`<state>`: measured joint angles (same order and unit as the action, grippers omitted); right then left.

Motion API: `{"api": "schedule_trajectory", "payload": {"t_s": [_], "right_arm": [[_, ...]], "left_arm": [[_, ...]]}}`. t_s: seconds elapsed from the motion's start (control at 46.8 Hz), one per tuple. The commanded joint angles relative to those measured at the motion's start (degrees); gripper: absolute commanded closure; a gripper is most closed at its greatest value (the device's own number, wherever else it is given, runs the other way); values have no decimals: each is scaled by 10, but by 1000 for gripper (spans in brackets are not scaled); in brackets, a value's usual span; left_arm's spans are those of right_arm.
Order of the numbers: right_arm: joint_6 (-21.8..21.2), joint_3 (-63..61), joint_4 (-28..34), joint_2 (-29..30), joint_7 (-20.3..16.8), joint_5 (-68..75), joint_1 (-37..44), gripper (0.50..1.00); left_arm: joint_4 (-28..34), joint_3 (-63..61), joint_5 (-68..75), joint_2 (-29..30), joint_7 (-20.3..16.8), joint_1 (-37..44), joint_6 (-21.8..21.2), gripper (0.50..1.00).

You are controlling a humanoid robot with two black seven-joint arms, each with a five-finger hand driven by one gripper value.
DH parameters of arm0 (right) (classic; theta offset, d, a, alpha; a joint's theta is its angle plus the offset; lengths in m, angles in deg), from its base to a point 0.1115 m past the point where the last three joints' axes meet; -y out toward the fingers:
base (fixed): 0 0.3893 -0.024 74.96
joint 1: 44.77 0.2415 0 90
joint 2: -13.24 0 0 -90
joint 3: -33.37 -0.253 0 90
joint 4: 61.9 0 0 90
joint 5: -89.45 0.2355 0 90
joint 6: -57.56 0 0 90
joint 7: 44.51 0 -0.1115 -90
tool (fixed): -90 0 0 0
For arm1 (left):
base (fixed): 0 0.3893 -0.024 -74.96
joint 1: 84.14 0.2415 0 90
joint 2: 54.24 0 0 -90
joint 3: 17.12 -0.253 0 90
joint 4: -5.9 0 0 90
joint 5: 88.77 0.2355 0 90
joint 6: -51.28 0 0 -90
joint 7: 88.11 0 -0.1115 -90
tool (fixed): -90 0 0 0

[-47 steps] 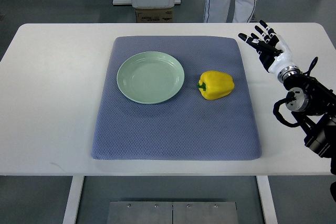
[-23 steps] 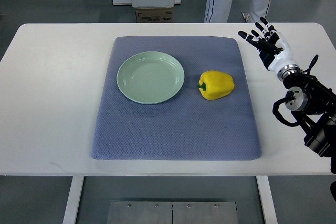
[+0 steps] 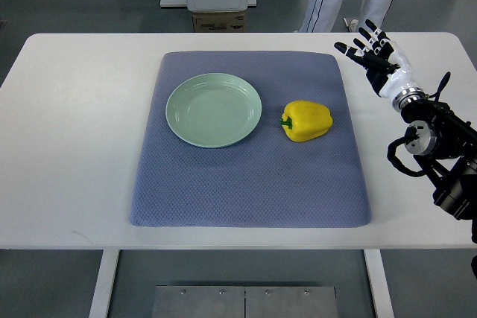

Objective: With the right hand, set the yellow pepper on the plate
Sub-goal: 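Move the open right hand over the mat toward the yellow pepper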

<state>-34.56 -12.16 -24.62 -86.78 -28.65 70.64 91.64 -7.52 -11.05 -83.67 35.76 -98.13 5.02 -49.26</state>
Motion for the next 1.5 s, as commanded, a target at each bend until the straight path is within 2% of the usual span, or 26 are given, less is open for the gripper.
{"api": "schedule_trajectory", "payload": {"t_s": [0.0,0.876,1.089,1.324,1.474], "right_arm": [[0,0,0,0,1,0,-1,500],[0,17,2,-4,2,-3,0,504],[-28,84,31,-50,44,-61,17,507],[-43,115,68,-83,50,-153,36,507],[-43,160,74,-88,97,-243,51,507]], "left_arm": [[0,0,0,0,0,1,0,500],[0,0,0,0,0,1,0,500],[0,0,0,0,0,1,0,500],[1,0,0,0,0,1,0,500],[0,0,0,0,0,1,0,500]]}}
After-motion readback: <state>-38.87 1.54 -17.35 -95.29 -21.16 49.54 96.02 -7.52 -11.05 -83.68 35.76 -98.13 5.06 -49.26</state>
